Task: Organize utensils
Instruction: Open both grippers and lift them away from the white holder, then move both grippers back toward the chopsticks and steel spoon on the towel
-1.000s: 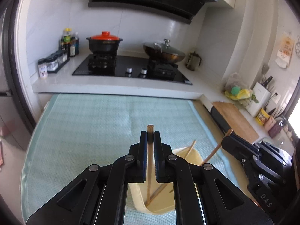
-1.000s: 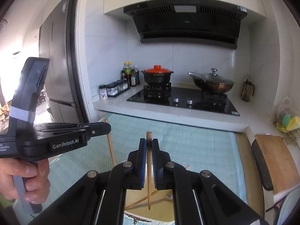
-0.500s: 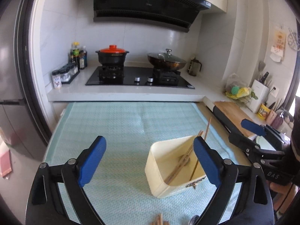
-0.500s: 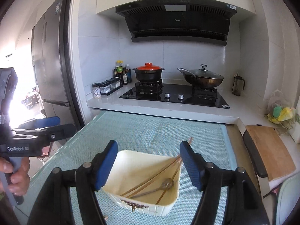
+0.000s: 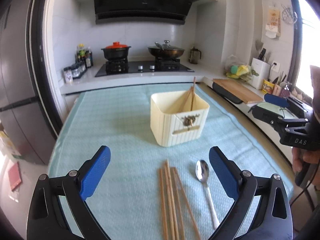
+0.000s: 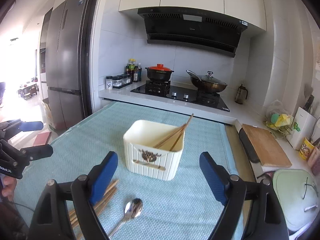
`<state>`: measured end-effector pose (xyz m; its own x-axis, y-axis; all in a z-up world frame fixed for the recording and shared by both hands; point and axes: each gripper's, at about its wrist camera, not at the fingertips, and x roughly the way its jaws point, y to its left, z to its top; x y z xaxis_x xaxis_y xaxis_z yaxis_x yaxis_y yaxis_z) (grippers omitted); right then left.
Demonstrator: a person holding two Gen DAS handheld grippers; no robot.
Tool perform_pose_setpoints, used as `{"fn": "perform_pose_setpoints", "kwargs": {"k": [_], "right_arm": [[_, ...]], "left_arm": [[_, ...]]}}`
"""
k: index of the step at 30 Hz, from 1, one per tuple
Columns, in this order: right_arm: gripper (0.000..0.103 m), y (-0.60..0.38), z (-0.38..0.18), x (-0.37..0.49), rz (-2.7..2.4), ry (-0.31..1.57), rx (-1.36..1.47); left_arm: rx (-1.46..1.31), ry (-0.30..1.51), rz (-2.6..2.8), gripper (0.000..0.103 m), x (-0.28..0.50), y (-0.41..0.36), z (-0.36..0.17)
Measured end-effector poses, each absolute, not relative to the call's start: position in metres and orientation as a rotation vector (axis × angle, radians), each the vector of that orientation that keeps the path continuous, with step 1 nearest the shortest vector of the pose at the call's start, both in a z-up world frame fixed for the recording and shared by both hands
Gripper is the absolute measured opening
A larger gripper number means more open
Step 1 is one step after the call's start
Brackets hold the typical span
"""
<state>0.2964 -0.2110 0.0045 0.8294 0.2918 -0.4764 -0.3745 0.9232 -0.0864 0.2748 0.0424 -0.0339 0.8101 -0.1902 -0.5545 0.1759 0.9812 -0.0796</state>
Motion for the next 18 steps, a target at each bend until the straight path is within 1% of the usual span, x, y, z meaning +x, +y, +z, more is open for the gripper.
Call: {"fn": "perform_pose_setpoints", "kwargs": {"k": [3,6,8,9,12,14,18], "right_arm": [[0.086,-0.218,-0.02,0.265,0.349,0.486,-0.16],[0.086,-0.227,-0.046,0.24,0.342,0.46,-0.121],[0.086,-0.234,-0.065,0.227,0.314,0.456,-0.114],[0.086,-0.238,-0.074,0.222,0.305,0.467,-0.105],[0.086,-0.25,-0.091,0.213,0.285,0.512,-0.046],[0.086,-0.255,-0.098,0.207,0.261,0.537,-0.016],[0.086,-0.255,-0.11,0.202,0.22,0.568,-0.006]], "left_arm": [[-0.032,0.649,-0.213,0.099,0.252,0.037,-0.06],[-0.012,0.653,-0.213,0.099,0.227,0.032,-0.078],[-0.018,0.655,-0.2,0.1,0.215,0.031,-0.085],[-0.01,0.645,-0.182,0.103,0.208,0.031,-0.086],[0.021,0.63,-0.109,0.103,0.198,0.03,-0.086],[-0.015,0.642,-0.126,0.103,0.197,0.034,-0.088],[-0.173,0.654,-0.224,0.103,0.2,0.05,-0.097]]}}
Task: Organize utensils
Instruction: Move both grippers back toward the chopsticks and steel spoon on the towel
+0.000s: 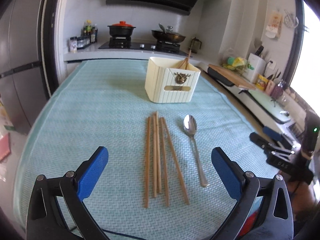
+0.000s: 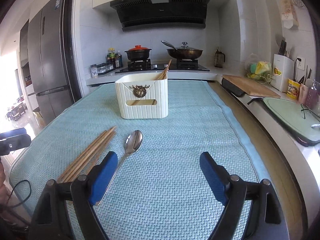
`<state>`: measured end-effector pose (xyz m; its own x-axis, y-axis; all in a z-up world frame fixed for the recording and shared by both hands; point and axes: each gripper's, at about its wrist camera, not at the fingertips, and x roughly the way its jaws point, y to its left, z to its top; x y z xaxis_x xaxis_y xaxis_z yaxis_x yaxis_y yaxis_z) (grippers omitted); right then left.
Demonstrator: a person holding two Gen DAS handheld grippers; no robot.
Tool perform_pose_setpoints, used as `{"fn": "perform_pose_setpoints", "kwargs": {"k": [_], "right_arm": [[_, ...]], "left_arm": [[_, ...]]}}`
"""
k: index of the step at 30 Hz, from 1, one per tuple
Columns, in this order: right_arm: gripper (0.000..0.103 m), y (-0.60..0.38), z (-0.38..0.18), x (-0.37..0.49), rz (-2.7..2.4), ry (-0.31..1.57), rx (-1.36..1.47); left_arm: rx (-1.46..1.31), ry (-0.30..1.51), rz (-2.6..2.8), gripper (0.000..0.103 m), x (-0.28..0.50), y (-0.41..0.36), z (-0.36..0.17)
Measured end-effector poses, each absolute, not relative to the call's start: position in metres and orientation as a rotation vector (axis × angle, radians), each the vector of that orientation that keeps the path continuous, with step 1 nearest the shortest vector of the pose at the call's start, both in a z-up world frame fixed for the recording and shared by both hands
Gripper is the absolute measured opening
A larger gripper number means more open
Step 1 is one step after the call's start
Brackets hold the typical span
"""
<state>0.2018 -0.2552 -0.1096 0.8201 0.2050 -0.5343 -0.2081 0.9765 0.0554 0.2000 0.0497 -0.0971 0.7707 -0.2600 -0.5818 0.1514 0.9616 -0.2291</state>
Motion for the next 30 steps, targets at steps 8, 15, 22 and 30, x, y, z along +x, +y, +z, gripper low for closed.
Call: {"fn": "perform_pose_setpoints", "kwargs": {"k": [8,15,22,30], "right_arm": [[0.086,-0.23,-0.106,0.205,0.231,0.539,-0.071],[0.086,-0.218,-0.115,0.207,0.24,0.576,-0.084],[0.086,-0.219,-0.113,0.202,0.224,0.589,-0.088],[0.086,-0.214,-0.12,0.203,0.245,0.644,-0.073]], "left_arm": [[-0.062,0.67,-0.09,0.102,0.21,0.054,-0.113],[-0.093,0.697,-0.042,0.102,0.204,0.07,-0.122],[-0.106,0.724,-0.017,0.102,0.203,0.077,-0.129],[-0.092,0.757,-0.012,0.102,0.211,0.079,-0.134]]}}
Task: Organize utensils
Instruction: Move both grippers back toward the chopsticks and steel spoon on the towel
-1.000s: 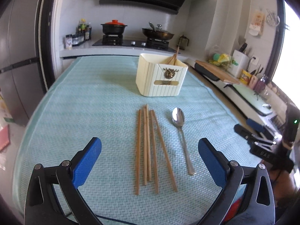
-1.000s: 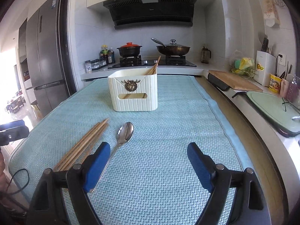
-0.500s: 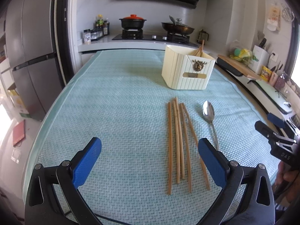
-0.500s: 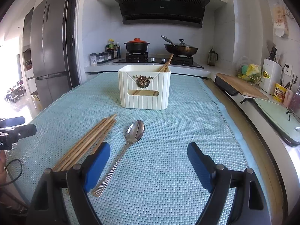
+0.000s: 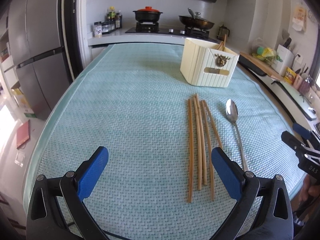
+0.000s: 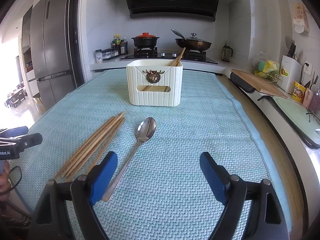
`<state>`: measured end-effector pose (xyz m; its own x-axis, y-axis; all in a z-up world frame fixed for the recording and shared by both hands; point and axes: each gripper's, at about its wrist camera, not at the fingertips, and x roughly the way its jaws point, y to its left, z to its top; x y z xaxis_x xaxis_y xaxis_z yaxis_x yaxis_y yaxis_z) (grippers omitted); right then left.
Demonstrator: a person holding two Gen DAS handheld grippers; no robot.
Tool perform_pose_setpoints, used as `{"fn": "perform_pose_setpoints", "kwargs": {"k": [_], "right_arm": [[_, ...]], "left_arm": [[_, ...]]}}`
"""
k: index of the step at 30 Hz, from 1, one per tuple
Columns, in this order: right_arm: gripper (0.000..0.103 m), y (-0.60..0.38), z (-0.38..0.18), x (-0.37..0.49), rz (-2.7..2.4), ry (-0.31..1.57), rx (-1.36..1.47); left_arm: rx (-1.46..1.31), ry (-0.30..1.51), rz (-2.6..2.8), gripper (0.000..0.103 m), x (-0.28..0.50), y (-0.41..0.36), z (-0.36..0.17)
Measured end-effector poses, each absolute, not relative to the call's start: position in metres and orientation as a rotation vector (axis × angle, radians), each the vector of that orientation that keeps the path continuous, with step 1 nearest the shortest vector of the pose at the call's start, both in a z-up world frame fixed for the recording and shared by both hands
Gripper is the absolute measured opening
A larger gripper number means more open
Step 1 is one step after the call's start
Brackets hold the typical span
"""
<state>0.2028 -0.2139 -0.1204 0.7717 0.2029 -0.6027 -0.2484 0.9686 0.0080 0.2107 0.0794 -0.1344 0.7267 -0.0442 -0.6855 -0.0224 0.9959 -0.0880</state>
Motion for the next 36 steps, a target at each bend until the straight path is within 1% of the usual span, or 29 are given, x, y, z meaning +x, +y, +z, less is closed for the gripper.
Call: {"fn": "perform_pose_setpoints", "kwargs": {"k": [9,17,36], "right_arm": [[0.086,-0.211,-0.131,0.212,0.254,0.717,-0.061],[0.086,-0.211,-0.139,0.226,0.241,0.786,-0.035],[0.086,-0.2,-0.141,0.233,0.264,0.815,-0.048]], "left_arm": [[-0.099,0.778,-0.026,0.102,0.241,0.083,-0.133],[-0.069,0.827,-0.065,0.102,0.278,0.071,-0.148],[0.012,0.922,-0.091,0.102,0.332,0.054,-0.184]]}}
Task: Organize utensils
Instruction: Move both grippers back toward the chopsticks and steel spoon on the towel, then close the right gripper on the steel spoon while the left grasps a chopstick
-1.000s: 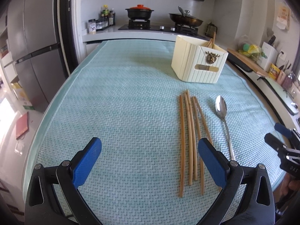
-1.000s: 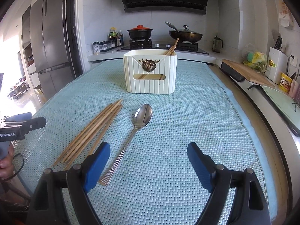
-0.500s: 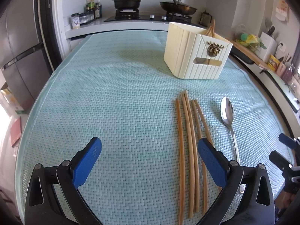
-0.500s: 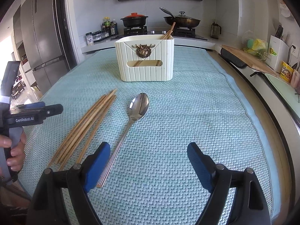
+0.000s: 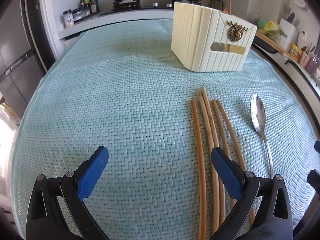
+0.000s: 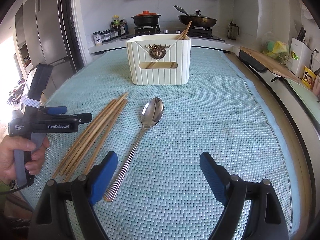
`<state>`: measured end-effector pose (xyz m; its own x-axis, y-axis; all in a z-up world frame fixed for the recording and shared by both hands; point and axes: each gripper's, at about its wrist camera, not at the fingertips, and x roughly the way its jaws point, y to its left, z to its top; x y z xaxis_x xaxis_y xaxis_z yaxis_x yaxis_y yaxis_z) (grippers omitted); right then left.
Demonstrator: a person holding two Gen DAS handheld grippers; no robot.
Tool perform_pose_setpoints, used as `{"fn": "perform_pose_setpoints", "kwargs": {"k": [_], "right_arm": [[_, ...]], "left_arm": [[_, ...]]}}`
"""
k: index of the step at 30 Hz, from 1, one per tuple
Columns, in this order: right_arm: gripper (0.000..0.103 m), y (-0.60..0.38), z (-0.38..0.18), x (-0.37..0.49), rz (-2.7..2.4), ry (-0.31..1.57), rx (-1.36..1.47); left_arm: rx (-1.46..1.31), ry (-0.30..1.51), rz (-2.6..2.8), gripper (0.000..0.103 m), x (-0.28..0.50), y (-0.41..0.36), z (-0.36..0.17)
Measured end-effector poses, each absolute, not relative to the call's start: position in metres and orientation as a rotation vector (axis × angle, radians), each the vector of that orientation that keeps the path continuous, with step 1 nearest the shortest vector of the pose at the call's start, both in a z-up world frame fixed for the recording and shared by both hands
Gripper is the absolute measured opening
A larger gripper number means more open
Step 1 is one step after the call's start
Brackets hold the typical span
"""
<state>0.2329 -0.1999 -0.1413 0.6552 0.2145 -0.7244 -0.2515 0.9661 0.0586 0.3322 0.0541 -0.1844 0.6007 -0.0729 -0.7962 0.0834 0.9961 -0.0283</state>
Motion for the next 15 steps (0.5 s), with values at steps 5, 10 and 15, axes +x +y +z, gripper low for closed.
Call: {"fn": "perform_pose_setpoints", "kwargs": {"k": [5,10,15], "right_arm": [[0.086,-0.197,-0.143,0.241,0.271,0.83,-0.035],[0.086,-0.188,-0.152,0.261,0.284,0.874,-0.041],[0.086,-0.174,-0.174,0.304,0.278,0.928,-0.066]], "left_arm": [[0.037,0.972,-0.091,0.102,0.345,0.053,-0.194],[0.06,1.004,-0.095,0.102,0.356,0.05,-0.195],[0.065,1.024,-0.107,0.102,0.367,0.047,-0.194]]}}
